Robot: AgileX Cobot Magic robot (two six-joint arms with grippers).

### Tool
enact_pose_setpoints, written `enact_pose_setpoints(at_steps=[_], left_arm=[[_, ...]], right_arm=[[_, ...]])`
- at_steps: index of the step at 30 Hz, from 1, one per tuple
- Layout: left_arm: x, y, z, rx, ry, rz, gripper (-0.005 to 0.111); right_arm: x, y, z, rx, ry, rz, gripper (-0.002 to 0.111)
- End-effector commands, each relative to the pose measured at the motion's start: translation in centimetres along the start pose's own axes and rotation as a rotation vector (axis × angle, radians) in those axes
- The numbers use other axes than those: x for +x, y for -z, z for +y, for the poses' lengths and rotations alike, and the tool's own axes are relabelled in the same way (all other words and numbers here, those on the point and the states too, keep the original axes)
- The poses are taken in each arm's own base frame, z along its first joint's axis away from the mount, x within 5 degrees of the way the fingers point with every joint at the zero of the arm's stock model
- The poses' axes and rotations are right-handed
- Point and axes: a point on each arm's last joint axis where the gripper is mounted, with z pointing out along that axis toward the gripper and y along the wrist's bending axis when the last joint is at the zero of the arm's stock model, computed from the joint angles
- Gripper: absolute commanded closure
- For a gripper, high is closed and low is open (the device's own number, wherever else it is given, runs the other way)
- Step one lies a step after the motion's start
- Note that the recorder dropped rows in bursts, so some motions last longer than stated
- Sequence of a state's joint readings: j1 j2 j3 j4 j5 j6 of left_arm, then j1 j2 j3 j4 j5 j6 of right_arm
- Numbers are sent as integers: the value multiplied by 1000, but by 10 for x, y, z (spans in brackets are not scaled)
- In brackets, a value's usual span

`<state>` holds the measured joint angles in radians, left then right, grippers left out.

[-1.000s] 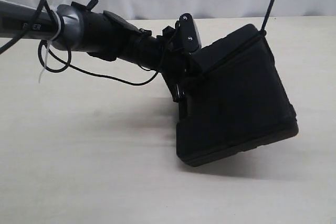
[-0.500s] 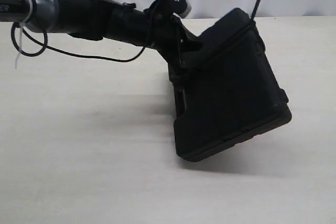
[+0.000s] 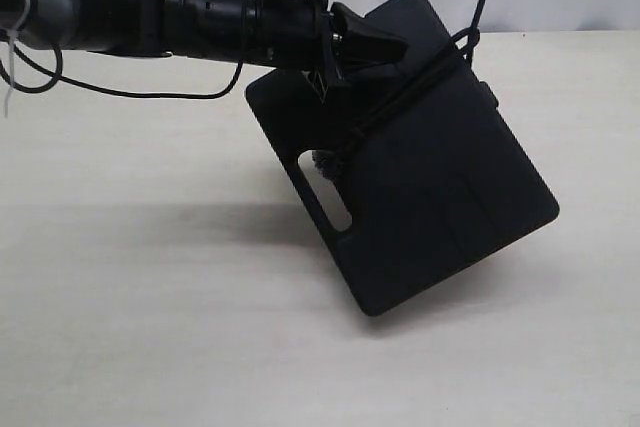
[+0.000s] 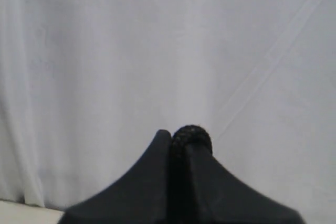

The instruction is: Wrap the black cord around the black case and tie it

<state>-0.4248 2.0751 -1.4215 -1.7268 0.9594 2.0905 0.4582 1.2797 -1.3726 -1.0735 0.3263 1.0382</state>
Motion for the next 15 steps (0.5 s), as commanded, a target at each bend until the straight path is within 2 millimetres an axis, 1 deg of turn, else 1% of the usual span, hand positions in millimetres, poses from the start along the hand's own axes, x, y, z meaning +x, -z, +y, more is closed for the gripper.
enact_pose_setpoints(at_steps=[1,3,6,9,10,11,12,13,15], left_arm=[[-1,1,6,-79,-17,25,107],[0,1,8,-101,-17,38,107],[0,2,9,-110,-17,43,107],[1,2,9,-109,-19,45,107],[1,2,9,-108,-20,46,107],[1,2,9,-108,-20,46,107],[1,2,9,-108,-20,46,107],[1,2,9,-108,-23,51,107],[3,2,9,-114,-33,68,107]], right_arm=[[1,-5,0,10,51,19,104],[7,-11,2,4,62,42,104],[25,-25,4,26,88,123,104],[52,-44,1,113,119,252,104],[66,-52,0,151,135,311,104],[75,-57,0,172,146,350,104],[84,-62,0,188,159,385,104],[97,-69,1,197,179,436,104],[114,-78,4,190,217,496,104]])
